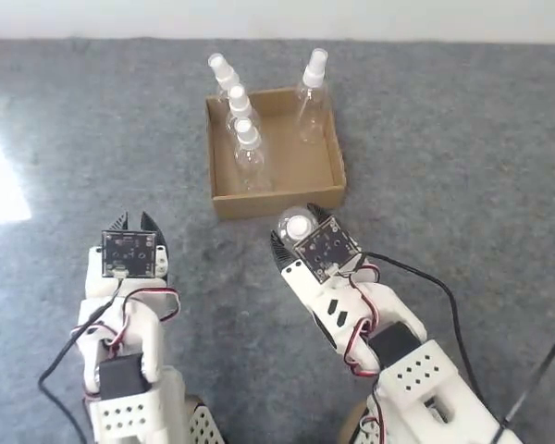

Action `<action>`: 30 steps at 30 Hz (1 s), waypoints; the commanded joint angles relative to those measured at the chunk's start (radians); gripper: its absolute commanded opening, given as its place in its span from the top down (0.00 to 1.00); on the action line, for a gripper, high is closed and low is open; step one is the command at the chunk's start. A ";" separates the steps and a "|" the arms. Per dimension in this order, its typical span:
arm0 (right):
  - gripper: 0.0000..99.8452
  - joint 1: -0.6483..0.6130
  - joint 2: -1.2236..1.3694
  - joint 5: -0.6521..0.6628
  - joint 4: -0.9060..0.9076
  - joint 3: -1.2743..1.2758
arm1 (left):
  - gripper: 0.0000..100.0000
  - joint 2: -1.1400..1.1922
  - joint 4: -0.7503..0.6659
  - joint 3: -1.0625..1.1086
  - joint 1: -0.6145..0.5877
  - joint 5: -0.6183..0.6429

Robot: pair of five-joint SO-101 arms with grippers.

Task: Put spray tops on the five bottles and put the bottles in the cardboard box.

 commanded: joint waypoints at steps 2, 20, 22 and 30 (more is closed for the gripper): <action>0.89 0.013 -0.041 0.020 0.001 -0.011 | 0.92 -0.020 -0.021 0.001 0.006 -0.028; 0.89 0.104 -0.031 0.018 0.366 -0.290 | 0.92 -0.020 -0.020 0.012 0.002 -0.029; 0.89 0.104 -0.031 0.018 0.366 -0.305 | 0.92 -0.020 -0.020 0.012 0.000 -0.029; 0.89 0.104 -0.030 0.012 0.529 -0.506 | 0.92 -0.020 -0.023 0.013 0.000 -0.029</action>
